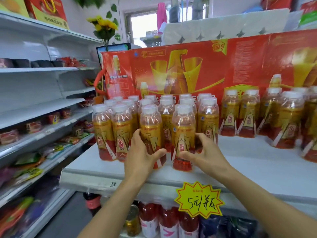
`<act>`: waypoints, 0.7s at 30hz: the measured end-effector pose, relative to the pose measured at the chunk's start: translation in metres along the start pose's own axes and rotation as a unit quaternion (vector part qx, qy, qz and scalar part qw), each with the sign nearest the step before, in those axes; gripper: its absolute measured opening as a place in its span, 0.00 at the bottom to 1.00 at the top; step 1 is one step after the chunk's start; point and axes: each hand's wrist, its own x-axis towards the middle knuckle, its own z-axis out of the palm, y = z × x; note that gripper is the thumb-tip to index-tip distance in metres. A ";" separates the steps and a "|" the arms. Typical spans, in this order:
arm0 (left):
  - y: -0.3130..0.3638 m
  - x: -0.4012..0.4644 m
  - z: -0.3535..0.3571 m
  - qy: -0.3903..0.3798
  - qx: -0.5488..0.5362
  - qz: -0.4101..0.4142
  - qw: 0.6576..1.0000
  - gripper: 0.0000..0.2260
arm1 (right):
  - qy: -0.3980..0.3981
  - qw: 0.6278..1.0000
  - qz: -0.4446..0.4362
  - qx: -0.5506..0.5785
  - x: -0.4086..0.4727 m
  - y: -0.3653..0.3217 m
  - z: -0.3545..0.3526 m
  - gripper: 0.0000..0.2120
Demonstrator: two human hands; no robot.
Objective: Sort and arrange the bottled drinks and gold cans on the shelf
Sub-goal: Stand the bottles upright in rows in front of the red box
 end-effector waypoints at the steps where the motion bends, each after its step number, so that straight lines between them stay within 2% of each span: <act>1: 0.000 -0.003 -0.001 0.008 -0.009 0.011 1.000 0.47 | -0.006 1.000 -0.003 -0.003 0.002 -0.002 0.005 0.25; 3: 0.001 -0.011 -0.006 0.027 -0.048 0.027 0.998 0.51 | -0.013 1.000 -0.009 -0.016 0.004 -0.004 0.014 0.24; 5: -0.002 -0.012 -0.018 0.056 -0.028 0.085 0.994 0.53 | -0.005 0.999 -0.014 -0.032 0.005 -0.005 0.019 0.25; 8: -0.007 0.008 -0.044 0.058 0.144 0.225 0.962 0.57 | 0.006 0.999 -0.011 -0.050 0.006 -0.004 0.024 0.33; 10: -0.006 0.029 -0.060 0.032 0.236 0.273 0.932 0.60 | 0.007 0.997 -0.012 -0.069 0.008 -0.004 0.026 0.34; 15: 0.005 0.060 -0.074 -0.044 0.362 0.311 0.878 0.59 | -0.008 0.998 -0.019 -0.067 0.015 -0.010 0.032 0.29; 21: 0.005 0.064 -0.076 -0.023 0.376 0.296 0.878 0.56 | -0.023 0.997 -0.025 -0.070 0.022 -0.013 0.043 0.31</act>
